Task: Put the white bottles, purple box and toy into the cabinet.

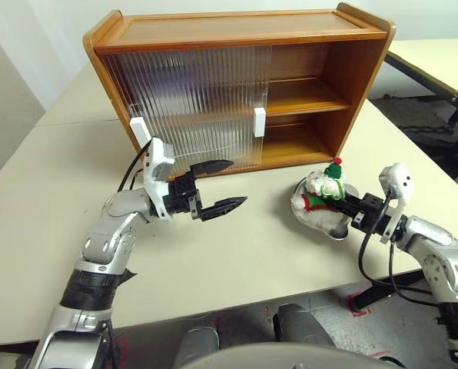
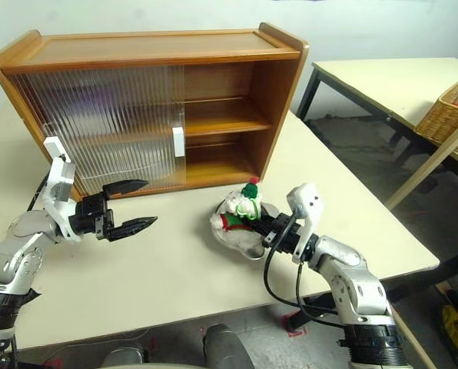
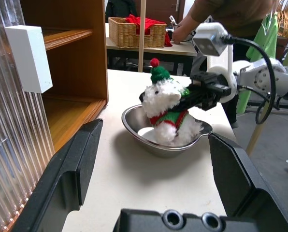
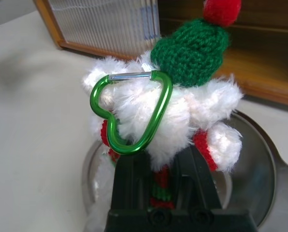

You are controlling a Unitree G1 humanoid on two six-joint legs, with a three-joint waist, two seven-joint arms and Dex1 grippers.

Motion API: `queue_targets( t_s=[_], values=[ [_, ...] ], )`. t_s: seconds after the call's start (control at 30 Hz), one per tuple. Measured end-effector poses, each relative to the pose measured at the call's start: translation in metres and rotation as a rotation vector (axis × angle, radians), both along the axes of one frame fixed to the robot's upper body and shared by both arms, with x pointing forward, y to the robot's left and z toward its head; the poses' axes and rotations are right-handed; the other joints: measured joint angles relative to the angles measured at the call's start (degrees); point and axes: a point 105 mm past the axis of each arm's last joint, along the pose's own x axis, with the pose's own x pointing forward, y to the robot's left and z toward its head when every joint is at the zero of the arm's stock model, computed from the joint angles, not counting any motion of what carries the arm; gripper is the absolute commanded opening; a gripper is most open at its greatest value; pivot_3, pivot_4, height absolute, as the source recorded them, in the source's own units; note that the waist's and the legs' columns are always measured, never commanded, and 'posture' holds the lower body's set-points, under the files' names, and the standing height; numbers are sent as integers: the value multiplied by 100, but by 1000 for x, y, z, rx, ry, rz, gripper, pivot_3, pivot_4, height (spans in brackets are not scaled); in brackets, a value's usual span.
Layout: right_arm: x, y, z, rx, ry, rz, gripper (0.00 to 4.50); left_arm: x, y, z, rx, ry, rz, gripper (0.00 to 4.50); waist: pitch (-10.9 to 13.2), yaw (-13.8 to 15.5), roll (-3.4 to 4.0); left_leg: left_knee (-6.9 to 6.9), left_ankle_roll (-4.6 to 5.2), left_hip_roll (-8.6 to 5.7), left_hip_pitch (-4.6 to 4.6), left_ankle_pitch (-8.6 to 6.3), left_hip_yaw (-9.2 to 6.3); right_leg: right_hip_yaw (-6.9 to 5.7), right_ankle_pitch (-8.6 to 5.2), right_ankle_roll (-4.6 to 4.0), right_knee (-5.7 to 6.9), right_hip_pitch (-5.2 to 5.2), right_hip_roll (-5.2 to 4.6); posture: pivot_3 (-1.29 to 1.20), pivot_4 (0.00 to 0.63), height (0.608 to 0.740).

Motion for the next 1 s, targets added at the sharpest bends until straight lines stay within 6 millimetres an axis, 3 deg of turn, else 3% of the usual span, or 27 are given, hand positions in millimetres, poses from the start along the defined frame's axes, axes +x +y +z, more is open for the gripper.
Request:
queue_targets(
  t_s=[0.3,0.53,0.83,1.0],
  values=[
    [-3,-6,51,-11,-87,30,228,2,0,-3,1,14,-6,4500,0,-44,-1,2,0,0,-1,0,6,2,-1,2,-1,-1,0,-255,0,740],
    [27,-7,97,-5,-242,14,228,3,-4,0,-5,1,-18,4500,-1,-137,0,0,3,0,1,1,6,4,-1,4,0,-4,0,-238,0,740],
    [70,-7,87,-7,-246,12,228,3,-2,-4,-4,8,7,4500,-3,-82,7,-4,3,2,-3,1,5,10,1,0,-1,-12,0,-180,0,740],
    [93,-6,99,-41,-302,30,228,0,0,-9,-5,23,29,4500,-4,28,17,-5,4,2,5,2,5,10,5,-1,2,-12,0,-159,0,740]
  ],
)
